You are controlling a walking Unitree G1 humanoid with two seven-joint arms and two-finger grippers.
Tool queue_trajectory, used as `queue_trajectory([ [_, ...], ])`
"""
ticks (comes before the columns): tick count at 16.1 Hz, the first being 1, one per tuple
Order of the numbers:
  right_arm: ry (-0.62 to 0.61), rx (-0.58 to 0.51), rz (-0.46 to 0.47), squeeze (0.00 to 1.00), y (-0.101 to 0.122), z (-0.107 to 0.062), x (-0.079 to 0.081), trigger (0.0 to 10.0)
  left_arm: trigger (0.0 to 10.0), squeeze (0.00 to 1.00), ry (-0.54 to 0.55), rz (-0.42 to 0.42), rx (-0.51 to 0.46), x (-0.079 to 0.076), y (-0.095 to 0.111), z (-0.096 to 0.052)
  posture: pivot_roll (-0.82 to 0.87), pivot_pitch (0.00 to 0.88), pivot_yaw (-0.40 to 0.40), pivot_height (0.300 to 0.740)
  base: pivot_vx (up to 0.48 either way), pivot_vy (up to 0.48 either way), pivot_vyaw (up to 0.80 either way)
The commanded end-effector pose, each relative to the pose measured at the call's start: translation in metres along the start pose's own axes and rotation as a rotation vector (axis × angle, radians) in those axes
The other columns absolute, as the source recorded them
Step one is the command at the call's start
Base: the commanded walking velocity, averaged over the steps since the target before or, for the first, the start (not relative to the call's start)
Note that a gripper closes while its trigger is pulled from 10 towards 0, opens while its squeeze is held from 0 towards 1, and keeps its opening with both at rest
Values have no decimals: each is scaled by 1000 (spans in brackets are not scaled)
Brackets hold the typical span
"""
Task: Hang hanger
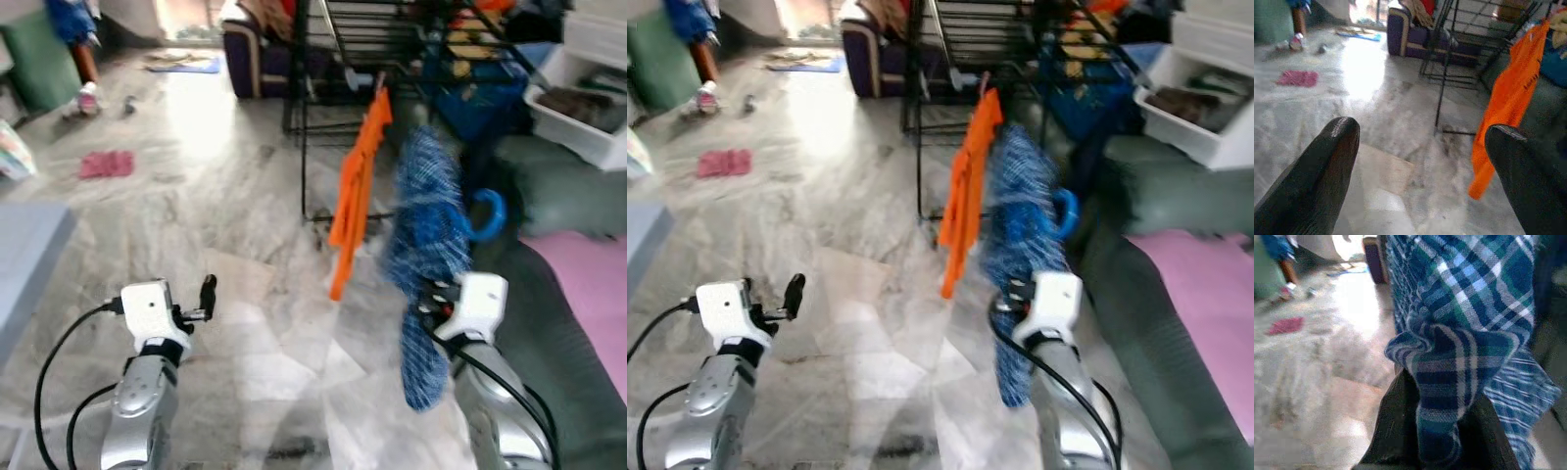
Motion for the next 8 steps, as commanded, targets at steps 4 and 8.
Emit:
queue_trajectory([
  [4,-52,16,-3,0,-3,-1,-17,10000,10000,0,-25,-10,18,-13,-6,3,49,0,-51,740,274,0,195],
  [8,-63,19,-9,0,-3,-1,-21,10000,10000,0,-31,-18,32,-19,-11,4,39,0,-48,740,354,-241,0],
])
Point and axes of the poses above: a point about 5 cm out from each wrist's last joint towards the gripper, its own z axis pointing out of the wrist towards the gripper, its own y axis along the axis of the wrist's last joint, x = y × z, the point moved 5 cm from there along z, pointing out of the wrist towards the gripper, and after that the axes turned 15 degrees about -z, right-handed, at the moved point
